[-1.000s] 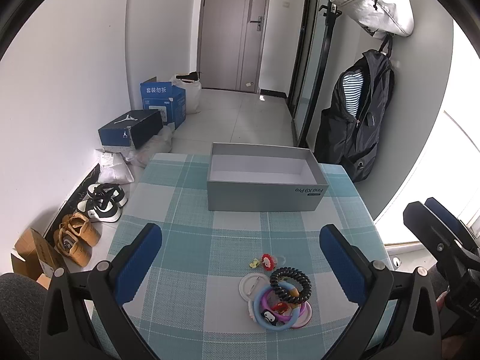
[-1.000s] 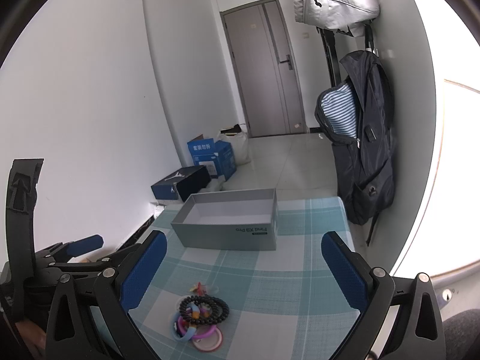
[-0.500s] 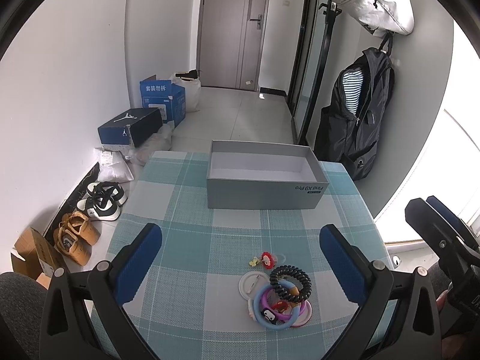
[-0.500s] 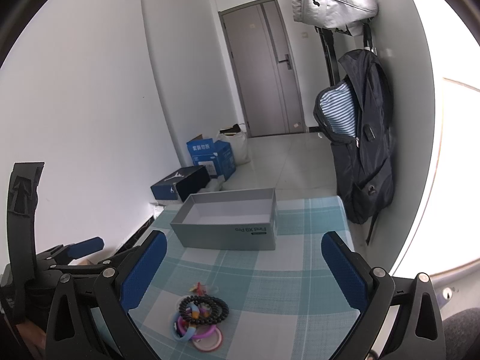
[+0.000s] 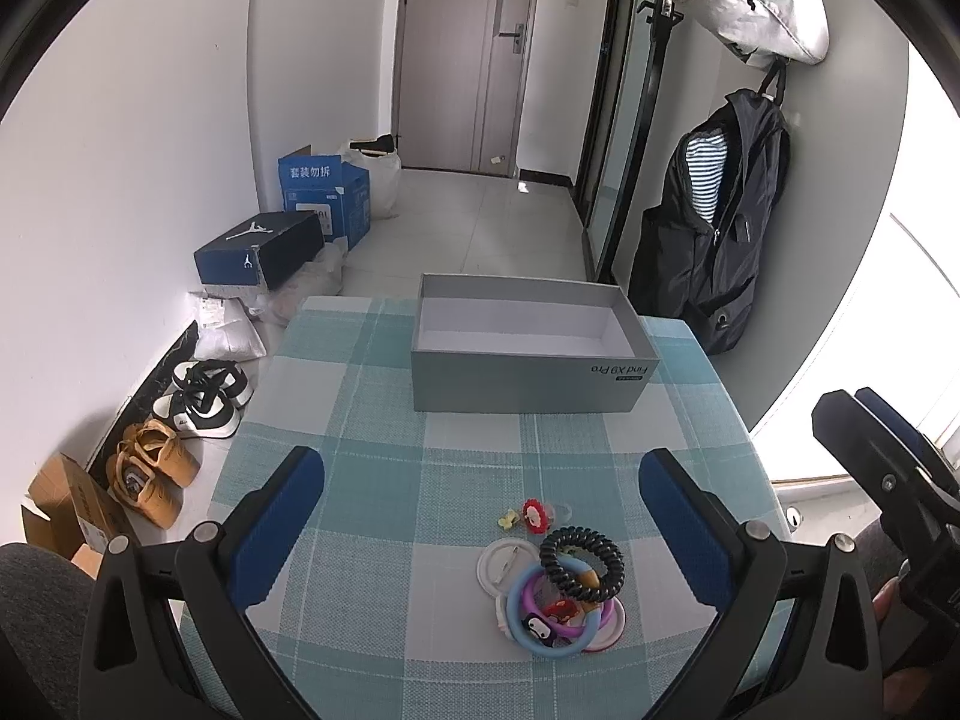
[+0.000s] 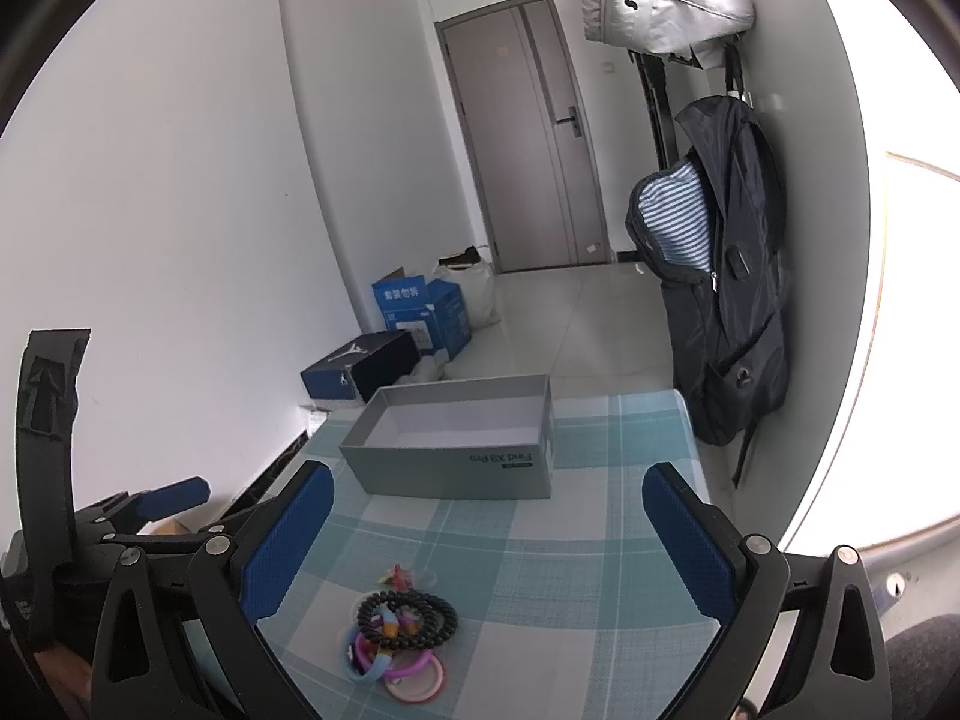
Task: Organize jewelry
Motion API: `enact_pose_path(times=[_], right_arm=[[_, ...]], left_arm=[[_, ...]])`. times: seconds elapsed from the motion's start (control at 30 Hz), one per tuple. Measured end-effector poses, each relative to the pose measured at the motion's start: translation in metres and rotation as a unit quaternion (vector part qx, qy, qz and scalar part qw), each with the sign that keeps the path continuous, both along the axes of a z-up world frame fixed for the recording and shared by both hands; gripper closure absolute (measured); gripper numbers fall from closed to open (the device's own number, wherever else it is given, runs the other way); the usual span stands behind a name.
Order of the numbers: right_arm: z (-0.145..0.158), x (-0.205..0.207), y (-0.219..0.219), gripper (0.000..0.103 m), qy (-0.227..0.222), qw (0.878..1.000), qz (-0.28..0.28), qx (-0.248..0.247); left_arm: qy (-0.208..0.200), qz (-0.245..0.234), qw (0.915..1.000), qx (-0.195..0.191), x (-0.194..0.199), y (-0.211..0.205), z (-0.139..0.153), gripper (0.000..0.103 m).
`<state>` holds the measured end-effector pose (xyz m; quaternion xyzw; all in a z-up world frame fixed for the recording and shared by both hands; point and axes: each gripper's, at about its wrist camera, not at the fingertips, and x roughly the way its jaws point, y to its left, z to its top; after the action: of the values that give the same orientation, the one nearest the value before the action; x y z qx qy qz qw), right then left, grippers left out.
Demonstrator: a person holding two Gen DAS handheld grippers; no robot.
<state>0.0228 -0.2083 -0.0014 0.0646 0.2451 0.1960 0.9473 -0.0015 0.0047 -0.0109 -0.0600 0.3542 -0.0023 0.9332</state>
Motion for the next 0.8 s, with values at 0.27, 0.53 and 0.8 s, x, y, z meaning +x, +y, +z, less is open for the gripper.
enact_pose_path(times=[0.27, 0.53, 0.8], right_arm=[[-0.004, 0.004, 0.004, 0.0, 0.011, 0.999, -0.006, -0.032], [-0.012, 0.019, -0.009, 0.0, 0.049, 0.998, -0.016, -0.024], [-0.022, 0.032, -0.017, 0.0, 0.084, 0.996, -0.018, -0.012]], left_arm=[[0.034, -0.018, 0.9992, -0.011, 0.007, 0.001, -0.011, 0.001], [0.102, -0.068, 0.9923, -0.017, 0.015, -0.008, -0.039, 0.004], [0.145, -0.114, 0.9828, -0.006, 0.022, -0.027, -0.055, 0.007]])
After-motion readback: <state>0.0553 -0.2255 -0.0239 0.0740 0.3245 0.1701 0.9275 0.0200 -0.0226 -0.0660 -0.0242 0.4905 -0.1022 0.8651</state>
